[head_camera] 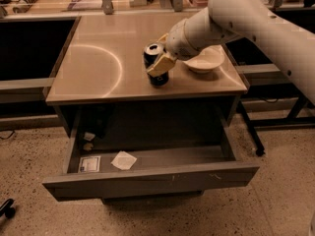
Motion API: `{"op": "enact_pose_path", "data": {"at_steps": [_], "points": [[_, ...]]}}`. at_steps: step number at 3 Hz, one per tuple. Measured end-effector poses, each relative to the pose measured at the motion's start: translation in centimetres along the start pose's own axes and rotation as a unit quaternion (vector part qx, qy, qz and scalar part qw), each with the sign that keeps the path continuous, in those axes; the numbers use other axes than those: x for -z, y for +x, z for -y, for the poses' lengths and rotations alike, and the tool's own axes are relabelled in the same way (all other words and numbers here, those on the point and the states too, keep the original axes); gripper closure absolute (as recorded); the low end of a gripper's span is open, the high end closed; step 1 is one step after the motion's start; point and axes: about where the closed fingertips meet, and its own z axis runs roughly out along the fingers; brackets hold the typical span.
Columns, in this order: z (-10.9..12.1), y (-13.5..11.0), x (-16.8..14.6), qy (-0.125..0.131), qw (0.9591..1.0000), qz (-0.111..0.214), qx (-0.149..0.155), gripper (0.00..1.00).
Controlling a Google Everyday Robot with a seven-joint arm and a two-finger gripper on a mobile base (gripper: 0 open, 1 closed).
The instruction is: Pick pepsi can from top drawer and place on counter
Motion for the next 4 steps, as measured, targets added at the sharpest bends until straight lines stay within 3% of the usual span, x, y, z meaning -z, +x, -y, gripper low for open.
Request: {"op": "enact_pose_path", "data": {"at_steps": [1, 2, 4], "points": [[0.98, 1.50, -1.07, 0.017, 0.9996, 0.018, -0.013, 1.00], [0.98, 1.50, -1.07, 0.017, 0.9996, 0.018, -0.013, 0.81], [0.98, 1.50, -1.08, 0.017, 0.9996, 0.018, -0.013, 0.35]]}}
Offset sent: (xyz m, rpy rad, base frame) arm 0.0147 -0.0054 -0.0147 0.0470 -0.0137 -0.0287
